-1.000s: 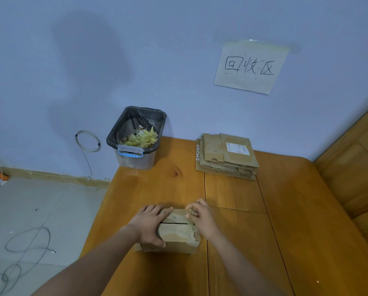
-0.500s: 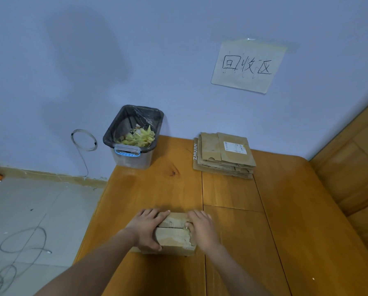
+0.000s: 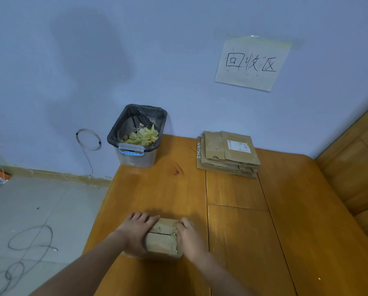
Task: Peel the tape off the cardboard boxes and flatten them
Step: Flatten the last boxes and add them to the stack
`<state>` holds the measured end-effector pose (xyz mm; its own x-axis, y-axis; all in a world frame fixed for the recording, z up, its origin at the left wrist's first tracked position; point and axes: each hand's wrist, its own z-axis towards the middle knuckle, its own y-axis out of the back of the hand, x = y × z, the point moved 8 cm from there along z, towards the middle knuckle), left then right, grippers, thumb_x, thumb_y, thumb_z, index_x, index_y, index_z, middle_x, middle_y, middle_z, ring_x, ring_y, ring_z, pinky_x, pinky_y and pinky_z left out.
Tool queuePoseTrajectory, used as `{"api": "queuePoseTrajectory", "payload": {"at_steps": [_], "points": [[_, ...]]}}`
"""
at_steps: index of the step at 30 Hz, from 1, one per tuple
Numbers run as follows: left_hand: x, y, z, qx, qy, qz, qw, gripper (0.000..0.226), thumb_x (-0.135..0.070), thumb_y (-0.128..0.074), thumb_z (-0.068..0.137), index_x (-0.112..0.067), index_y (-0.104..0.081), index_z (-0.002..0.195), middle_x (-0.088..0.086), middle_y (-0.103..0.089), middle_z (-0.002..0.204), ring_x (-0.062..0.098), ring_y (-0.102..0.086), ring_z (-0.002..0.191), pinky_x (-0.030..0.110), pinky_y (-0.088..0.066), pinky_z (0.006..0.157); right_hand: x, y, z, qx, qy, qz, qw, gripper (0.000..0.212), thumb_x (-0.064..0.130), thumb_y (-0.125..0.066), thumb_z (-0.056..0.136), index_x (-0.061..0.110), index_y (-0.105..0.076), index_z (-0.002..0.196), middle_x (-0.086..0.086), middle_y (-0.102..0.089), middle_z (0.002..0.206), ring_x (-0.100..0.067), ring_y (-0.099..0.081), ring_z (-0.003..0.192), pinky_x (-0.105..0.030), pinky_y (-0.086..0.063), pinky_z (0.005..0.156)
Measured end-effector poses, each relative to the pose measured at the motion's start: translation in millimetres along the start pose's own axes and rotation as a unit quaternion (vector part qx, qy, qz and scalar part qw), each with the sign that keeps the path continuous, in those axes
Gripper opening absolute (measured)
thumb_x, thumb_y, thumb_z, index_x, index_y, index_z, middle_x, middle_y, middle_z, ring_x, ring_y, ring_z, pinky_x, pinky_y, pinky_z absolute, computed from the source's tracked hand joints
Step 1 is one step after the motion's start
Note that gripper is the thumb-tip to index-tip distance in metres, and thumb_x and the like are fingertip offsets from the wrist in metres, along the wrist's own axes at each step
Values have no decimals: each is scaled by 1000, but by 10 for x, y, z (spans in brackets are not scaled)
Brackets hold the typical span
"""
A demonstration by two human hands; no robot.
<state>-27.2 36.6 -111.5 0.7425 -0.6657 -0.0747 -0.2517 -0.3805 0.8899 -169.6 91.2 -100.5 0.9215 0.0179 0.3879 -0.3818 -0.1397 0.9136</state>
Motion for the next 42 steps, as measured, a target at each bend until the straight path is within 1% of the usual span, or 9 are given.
{"api": "queuePoseTrajectory", "payload": {"at_steps": [6,11,15,19,32,35,37,40,42], "points": [[-122,-44,81,24,36,16,999,122,-69,-63,67,-27,13,153,10,-13,154,36,-5,145,59,6,116,-76,38,-19,25,32,-45,998,53,26,-36,100,22,-25,152,1,-34,133,-18,-32,122,-30,-32,101],[-63,-192,74,31,59,-13,998,123,-74,-60,67,-32,19,151,6,-3,157,35,6,146,59,14,113,-30,4,-80,60,29,3,998,63,32,-35,101,39,3,152,13,-3,155,-17,-4,143,-43,-16,118],[-59,-235,82,25,63,-19,997,121,-71,-62,69,-33,19,150,7,-2,157,35,7,146,58,15,113,90,-21,-130,36,92,-51,994,62,36,-33,99,38,-3,152,12,3,160,-11,16,145,-43,16,116],[-57,-277,98,28,67,-26,997,120,-70,-63,69,-33,18,151,7,2,159,34,10,147,58,16,112,157,-161,-157,67,131,-93,985,59,44,-29,100,27,-13,154,10,7,161,-8,28,139,-42,24,111],[-55,-279,104,7,67,-38,997,122,-71,-65,65,-34,13,151,4,-2,158,30,8,146,55,17,112,-55,-132,-377,81,141,-113,980,57,36,-22,101,20,-10,154,6,4,160,-12,11,146,-42,15,115],[-50,-277,110,6,67,-39,997,123,-71,-66,65,-34,14,151,4,-1,158,30,9,146,55,18,112,-125,-55,-424,33,162,-156,974,56,17,-41,99,15,-23,152,-1,-13,158,-18,-16,146,-45,-6,117],[-39,-283,116,6,69,-39,997,123,-71,-66,65,-35,15,150,4,-1,158,30,9,146,54,19,112,-151,-16,-404,46,149,-136,978,68,-4,-45,92,15,-21,152,-1,-12,159,-23,-20,145,-38,-9,118],[-38,-303,130,9,69,-39,997,123,-71,-65,65,-35,16,150,5,1,159,31,10,146,54,20,111,-179,57,-296,44,126,-115,984,56,-2,-46,94,14,-38,146,-5,-33,154,-28,-39,135,-37,-28,112],[-34,-305,130,8,70,-40,997,123,-71,-65,65,-35,16,150,5,1,159,31,11,146,54,21,110,-97,128,-238,22,141,-118,983,41,1,-51,91,11,-56,130,-8,-54,135,-26,-50,120,-36,-35,101]]}}
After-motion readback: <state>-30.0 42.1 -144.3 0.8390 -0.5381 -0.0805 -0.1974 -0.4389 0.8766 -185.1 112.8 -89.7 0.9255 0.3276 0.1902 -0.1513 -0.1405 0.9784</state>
